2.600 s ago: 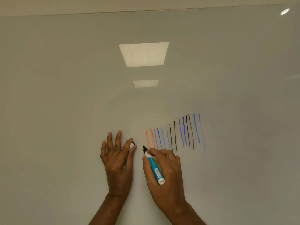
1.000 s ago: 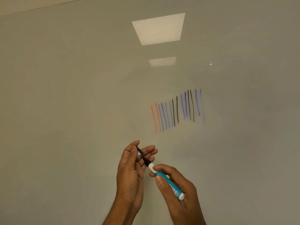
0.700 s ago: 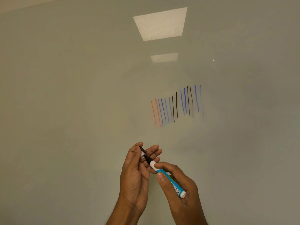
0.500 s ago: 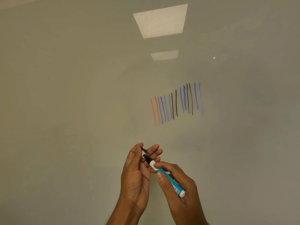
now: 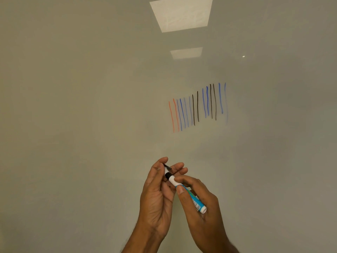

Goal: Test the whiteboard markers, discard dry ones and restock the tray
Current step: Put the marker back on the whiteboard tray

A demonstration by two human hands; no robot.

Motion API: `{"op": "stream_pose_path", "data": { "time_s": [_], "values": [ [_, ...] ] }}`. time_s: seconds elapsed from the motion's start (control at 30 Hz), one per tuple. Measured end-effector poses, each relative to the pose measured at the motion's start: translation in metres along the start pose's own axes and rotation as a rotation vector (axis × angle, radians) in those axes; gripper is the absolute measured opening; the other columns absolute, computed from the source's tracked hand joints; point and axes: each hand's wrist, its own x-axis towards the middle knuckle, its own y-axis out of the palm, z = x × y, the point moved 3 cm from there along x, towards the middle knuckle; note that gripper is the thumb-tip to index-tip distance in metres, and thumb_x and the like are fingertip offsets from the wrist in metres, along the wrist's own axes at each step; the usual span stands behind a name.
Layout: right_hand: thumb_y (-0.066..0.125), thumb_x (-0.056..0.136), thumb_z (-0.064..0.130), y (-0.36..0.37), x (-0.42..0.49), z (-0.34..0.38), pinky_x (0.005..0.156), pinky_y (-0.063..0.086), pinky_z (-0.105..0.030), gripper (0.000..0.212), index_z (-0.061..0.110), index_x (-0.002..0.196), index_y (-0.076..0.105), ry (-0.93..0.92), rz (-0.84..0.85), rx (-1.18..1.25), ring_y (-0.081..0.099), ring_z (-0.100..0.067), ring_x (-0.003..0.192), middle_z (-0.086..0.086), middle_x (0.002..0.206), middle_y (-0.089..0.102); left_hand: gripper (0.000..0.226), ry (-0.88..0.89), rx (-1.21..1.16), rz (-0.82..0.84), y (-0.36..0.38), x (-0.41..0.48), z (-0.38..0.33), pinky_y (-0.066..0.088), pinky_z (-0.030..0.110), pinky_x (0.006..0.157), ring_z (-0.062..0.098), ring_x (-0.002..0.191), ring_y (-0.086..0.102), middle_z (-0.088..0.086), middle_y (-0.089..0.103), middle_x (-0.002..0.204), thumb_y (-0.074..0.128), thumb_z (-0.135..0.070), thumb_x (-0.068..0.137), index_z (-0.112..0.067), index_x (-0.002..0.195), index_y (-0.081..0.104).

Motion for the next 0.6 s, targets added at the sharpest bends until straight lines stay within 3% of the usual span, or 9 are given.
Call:
{"op": "stream_pose_path", "data": {
  "time_s": [0.1,0.2,0.27,0.4,0.6],
  "values": [
    [0.047,0.057,0.095,0.000,-0.002,-0.006,0.078,0.054,-0.012,0.070,0.040,0.099,0.057,0.023,-0.008,-0.007,0.064,0.001,0.095,0.034,0.095,0.065,0.034,0.009,-0.016,-0.027,-0.002,-0.002,0.003,0.063,0.042,0.087,0.036,0.098,0.074,0.027,0.072,0.110,0.054,-0.028,0.092,-0.010,0.119,0.062],
    [0.051,0.068,0.086,0.003,-0.006,-0.009,0.084,0.056,-0.020,0.061,0.036,0.101,0.060,0.020,0.016,-0.018,0.066,-0.005,0.097,0.021,0.096,0.070,0.028,0.016,-0.011,-0.071,-0.006,-0.003,0.005,0.064,0.040,0.082,0.034,0.097,0.075,0.026,0.073,0.107,0.050,-0.026,0.099,-0.010,0.118,0.063],
    [0.054,0.071,0.081,0.005,-0.008,-0.007,0.082,0.055,-0.017,0.055,0.036,0.101,0.060,0.017,0.029,-0.012,0.065,-0.004,0.097,0.025,0.100,0.067,0.025,0.019,-0.014,-0.086,-0.007,-0.004,0.007,0.064,0.039,0.082,0.034,0.099,0.075,0.026,0.073,0.106,0.047,-0.023,0.104,-0.010,0.118,0.063],
    [0.060,0.082,0.044,0.005,-0.007,-0.006,0.078,0.055,-0.016,0.021,0.033,0.099,0.062,0.023,0.062,0.003,0.066,-0.005,0.096,0.026,0.098,0.066,0.025,0.019,-0.008,-0.101,-0.011,-0.006,0.010,0.063,0.039,0.086,0.033,0.100,0.074,0.026,0.073,0.107,0.045,-0.022,0.106,-0.009,0.119,0.061],
    [0.059,0.082,0.042,0.007,-0.010,-0.011,0.078,0.056,-0.017,0.021,0.033,0.100,0.062,0.032,0.059,0.034,0.066,-0.005,0.097,0.026,0.099,0.067,0.026,0.041,0.028,-0.085,-0.016,-0.006,0.010,0.062,0.038,0.087,0.033,0.101,0.074,0.026,0.073,0.107,0.046,-0.023,0.104,-0.009,0.121,0.060]
  ]
}}
